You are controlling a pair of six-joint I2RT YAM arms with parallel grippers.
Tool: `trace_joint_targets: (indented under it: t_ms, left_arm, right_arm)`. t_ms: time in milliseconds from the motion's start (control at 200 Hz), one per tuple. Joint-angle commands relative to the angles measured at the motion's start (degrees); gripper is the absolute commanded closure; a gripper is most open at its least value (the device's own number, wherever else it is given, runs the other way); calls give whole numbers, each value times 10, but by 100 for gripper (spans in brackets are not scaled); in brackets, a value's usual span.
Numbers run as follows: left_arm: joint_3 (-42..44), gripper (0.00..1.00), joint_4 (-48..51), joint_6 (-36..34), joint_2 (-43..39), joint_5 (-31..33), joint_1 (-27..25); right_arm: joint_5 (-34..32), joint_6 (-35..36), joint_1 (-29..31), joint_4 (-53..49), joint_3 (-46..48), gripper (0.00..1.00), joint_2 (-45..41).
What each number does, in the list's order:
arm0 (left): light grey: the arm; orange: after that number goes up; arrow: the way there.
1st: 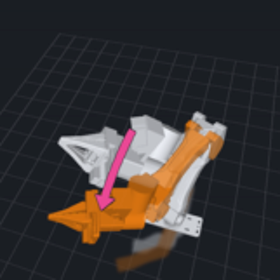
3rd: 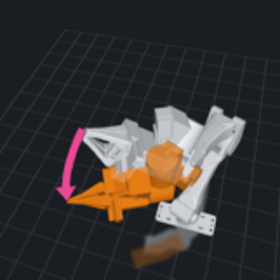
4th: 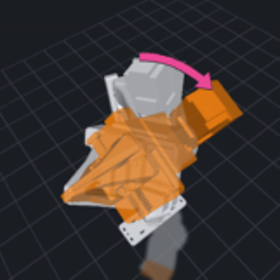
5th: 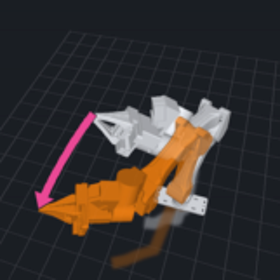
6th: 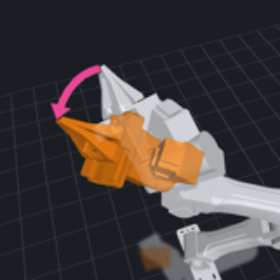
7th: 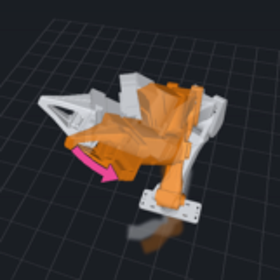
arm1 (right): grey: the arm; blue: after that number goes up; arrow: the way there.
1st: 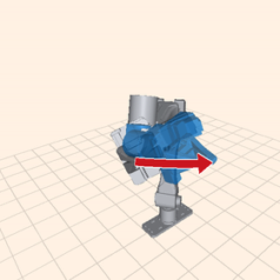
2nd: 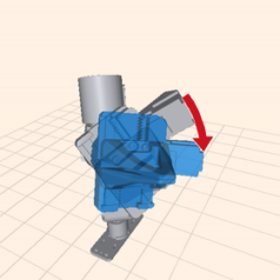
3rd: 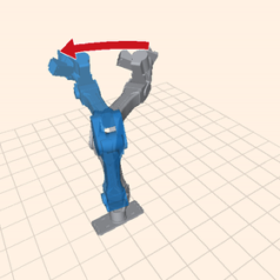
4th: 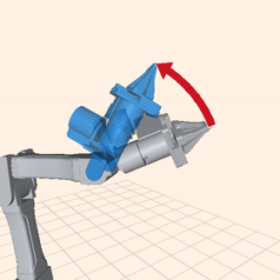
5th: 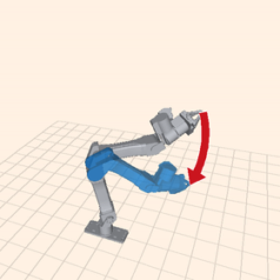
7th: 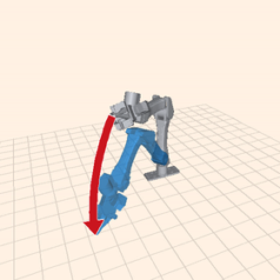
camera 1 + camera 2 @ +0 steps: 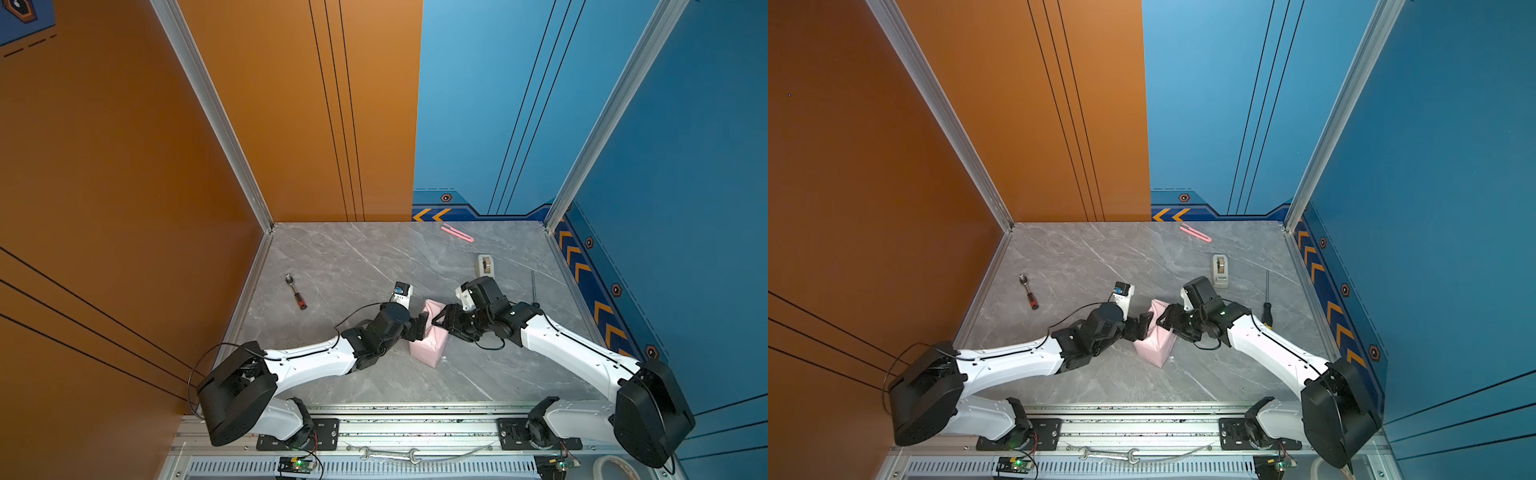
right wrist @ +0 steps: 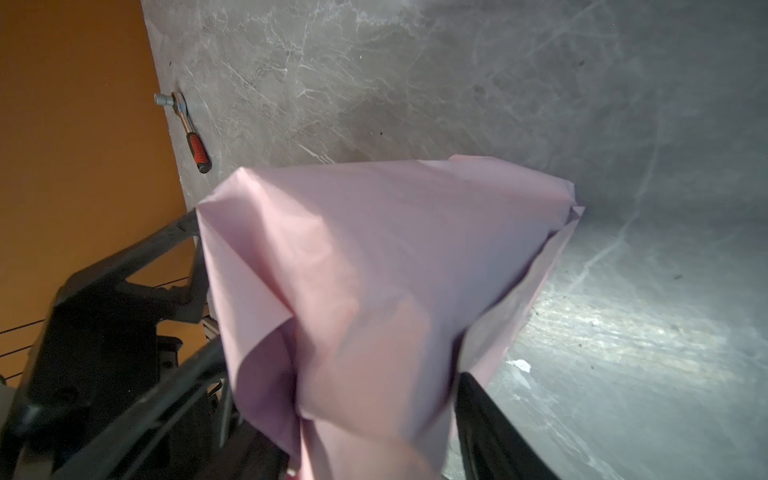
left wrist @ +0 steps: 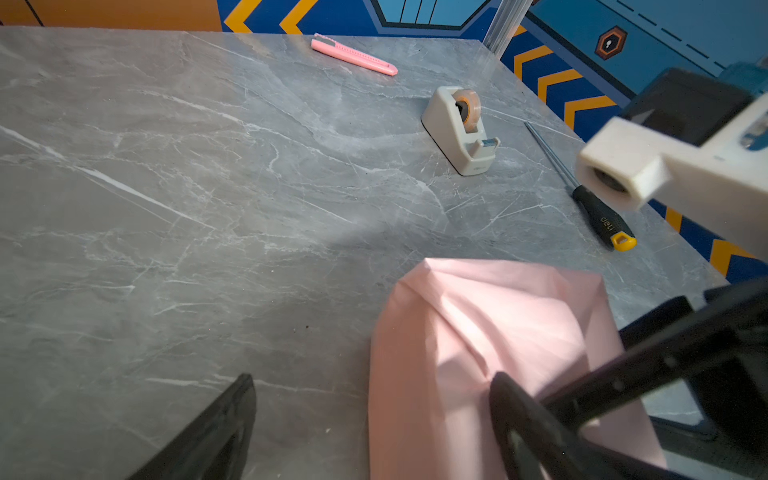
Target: Wrap the gift box in paper
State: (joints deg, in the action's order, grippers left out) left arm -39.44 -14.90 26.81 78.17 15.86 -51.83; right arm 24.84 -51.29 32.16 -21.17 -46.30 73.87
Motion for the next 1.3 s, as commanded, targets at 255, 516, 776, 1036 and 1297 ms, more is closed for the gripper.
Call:
trace_joint_targets:
  t_ms: [255, 516, 776, 1036, 1297]
  left_arm:
    - [87, 38, -98, -169, -135, -288, 54]
    - [6, 82, -41, -192, -30, -377, 44]
    - [-46, 95, 16, -198, 56, -388, 26]
    - [-55, 100, 144, -234, 66, -289, 8]
    - [-67, 24, 127, -129, -32, -276, 54]
  right_arm:
    - [-11, 13, -13, -32, 46, 40, 17]
    - [0, 11, -23, -22, 57, 41, 13]
    - [17, 14, -37, -13, 67, 41, -2]
    - [36, 13, -43, 5, 75, 45, 5]
    - [56, 43, -41, 34, 67, 55, 31]
